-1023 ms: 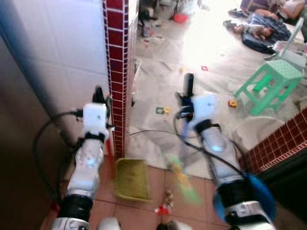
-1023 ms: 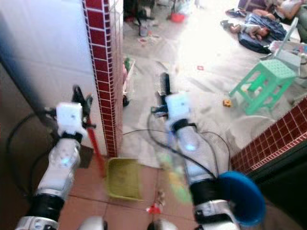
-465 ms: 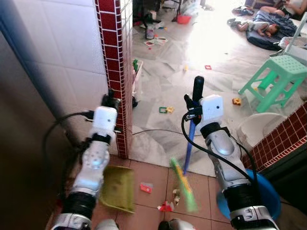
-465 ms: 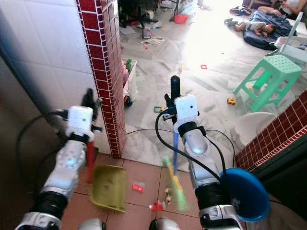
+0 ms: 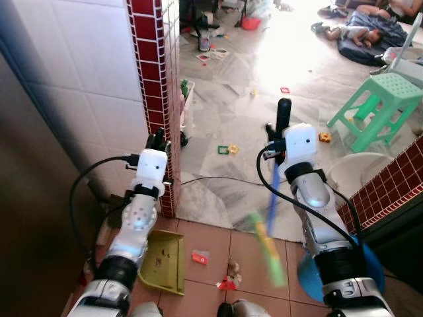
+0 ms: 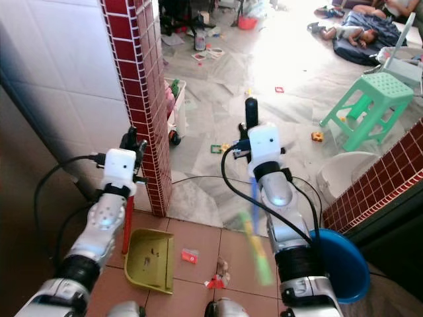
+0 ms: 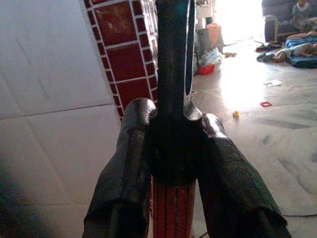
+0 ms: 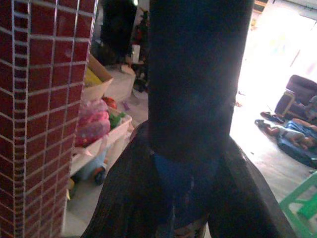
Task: Sweep floor
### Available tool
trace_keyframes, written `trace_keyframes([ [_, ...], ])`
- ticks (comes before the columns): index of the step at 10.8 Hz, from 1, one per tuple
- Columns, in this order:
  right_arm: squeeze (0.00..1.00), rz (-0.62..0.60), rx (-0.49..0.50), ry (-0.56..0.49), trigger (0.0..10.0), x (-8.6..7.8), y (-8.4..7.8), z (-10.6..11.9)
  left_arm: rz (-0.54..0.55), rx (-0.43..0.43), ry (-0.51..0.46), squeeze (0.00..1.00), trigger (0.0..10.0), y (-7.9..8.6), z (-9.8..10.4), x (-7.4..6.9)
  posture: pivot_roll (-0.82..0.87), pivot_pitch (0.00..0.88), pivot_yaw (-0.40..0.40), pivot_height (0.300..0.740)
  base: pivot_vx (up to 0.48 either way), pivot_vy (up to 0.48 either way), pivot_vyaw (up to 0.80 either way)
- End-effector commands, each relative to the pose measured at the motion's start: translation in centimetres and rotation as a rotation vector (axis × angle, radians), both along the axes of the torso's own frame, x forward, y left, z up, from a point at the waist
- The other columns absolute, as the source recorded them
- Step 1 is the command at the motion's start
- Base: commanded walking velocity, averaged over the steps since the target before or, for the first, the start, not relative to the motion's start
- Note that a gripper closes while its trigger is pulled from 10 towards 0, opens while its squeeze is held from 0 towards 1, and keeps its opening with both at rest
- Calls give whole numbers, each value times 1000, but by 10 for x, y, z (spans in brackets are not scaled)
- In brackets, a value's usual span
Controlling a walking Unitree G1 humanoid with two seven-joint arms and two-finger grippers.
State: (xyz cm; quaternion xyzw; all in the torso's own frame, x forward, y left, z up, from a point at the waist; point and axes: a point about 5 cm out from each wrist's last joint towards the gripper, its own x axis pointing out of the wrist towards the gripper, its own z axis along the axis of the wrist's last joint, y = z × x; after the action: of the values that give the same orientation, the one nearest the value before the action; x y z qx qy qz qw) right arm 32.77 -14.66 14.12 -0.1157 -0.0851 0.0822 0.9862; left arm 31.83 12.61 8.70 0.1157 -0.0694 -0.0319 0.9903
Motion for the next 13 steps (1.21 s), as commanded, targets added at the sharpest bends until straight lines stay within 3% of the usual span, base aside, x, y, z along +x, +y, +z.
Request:
trace_keyframes([
  [1, 0, 12, 5, -54, 10000, 3, 6, 15, 10, -35, 6, 0, 10000, -3, 0, 2, -13, 52, -58, 740, 0, 0, 0],
  [3, 0, 34, 66, 7, 10000, 3, 19, 5, -30, -105, 83, 0, 10000, -14, -11, 4, -10, 26, -64, 740, 0, 0, 0],
  [5, 0, 19, 131, 60, 10000, 7, 22, 2, -30, -186, 125, 0, 10000, -18, -17, 6, -18, 5, -68, 740, 0, 0, 0],
  [7, 0, -1, 181, 81, 10000, 13, 22, 5, -52, -226, 167, 0, 10000, -31, -19, 8, -38, 0, -67, 740, 0, 0, 0],
  [9, 0, -48, 307, 164, 10000, 18, 21, 1, -100, -238, 189, 0, 10000, -44, -23, 5, -43, 0, -71, 740, 0, 0, 0],
  [12, 0, -77, 460, 252, 10000, 21, 25, -5, -96, -287, 233, 0, 10000, -44, -28, 5, -41, 0, -71, 740, 0, 0, 0],
  [13, 0, -42, 502, 230, 10000, 23, 28, 5, -107, -288, 236, 0, 10000, -46, -29, 5, -45, 0, -67, 740, 0, 0, 0],
])
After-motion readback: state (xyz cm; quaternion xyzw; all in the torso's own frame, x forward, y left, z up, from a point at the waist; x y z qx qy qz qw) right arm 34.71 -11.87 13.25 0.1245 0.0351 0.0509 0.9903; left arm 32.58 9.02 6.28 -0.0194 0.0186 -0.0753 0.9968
